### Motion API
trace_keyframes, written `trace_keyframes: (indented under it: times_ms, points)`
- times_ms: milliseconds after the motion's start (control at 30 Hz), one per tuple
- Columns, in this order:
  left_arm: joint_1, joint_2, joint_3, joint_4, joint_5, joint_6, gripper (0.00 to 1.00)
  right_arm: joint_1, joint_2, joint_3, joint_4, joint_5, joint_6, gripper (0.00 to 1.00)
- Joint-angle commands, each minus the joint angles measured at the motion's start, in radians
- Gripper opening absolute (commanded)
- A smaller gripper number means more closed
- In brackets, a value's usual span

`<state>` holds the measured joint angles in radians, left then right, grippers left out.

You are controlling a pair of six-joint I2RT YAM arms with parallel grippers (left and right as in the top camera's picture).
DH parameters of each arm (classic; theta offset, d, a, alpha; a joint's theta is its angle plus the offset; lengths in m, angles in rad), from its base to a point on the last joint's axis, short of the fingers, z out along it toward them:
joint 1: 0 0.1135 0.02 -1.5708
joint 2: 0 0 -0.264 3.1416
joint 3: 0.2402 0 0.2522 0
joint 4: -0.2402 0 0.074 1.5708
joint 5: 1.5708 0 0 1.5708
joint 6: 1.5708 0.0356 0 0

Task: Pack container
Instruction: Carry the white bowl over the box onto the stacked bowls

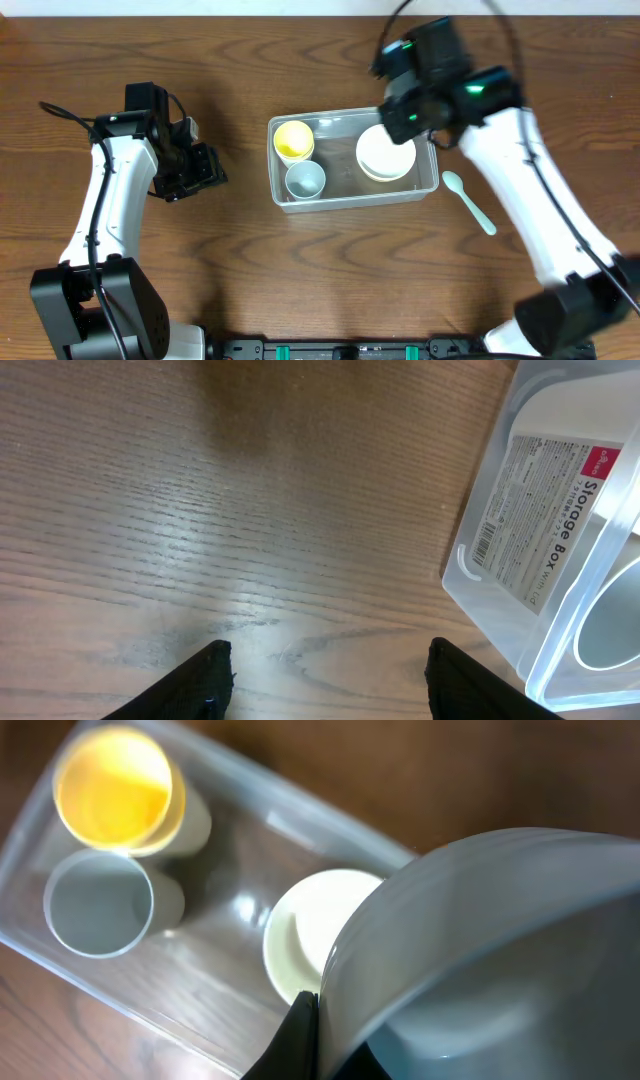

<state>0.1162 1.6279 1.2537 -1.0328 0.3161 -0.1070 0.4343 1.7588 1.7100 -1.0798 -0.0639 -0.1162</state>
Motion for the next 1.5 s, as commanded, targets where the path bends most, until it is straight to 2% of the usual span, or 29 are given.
trace_keyframes:
  times_ms: [0, 167, 367, 400, 467, 500, 700, 1033, 1300, 1467]
  points:
    - [0.002, -0.001, 0.009, -0.005, 0.012, 0.01, 0.63, 0.029, 0.073, -0.01, -0.012, 0.041, 0.007, 0.01]
    - [0.002, -0.001, 0.009, -0.005, 0.012, 0.01, 0.63, 0.036, 0.178, -0.01, -0.017, 0.04, 0.006, 0.01]
    - [0.002, -0.001, 0.009, -0.005, 0.012, 0.01, 0.63, 0.036, 0.207, -0.01, -0.015, 0.04, 0.006, 0.07]
    - [0.002, -0.001, 0.009, -0.005, 0.012, 0.01, 0.63, 0.036, 0.204, -0.01, -0.014, 0.04, 0.002, 0.12]
    - [0.002, -0.001, 0.009, -0.005, 0.012, 0.01, 0.63, 0.036, 0.203, -0.01, -0.013, 0.04, 0.002, 0.33]
    - [0.002, -0.001, 0.009, -0.005, 0.012, 0.01, 0.63, 0.036, 0.203, -0.01, -0.014, 0.04, 0.002, 0.36]
    - [0.002, -0.001, 0.009, -0.006, 0.012, 0.01, 0.63, 0.035, 0.193, -0.01, -0.023, 0.04, 0.003, 0.36]
    - [0.002, -0.001, 0.009, -0.006, 0.012, 0.01, 0.63, -0.026, 0.078, -0.01, -0.01, 0.041, 0.026, 0.38]
    - [0.002, -0.001, 0.009, -0.01, 0.012, 0.01, 0.63, -0.048, 0.07, -0.01, -0.055, 0.03, 0.023, 0.39]
    - [0.002, -0.001, 0.009, -0.01, 0.012, 0.01, 0.63, -0.026, 0.07, -0.01, -0.087, -0.012, -0.024, 0.4]
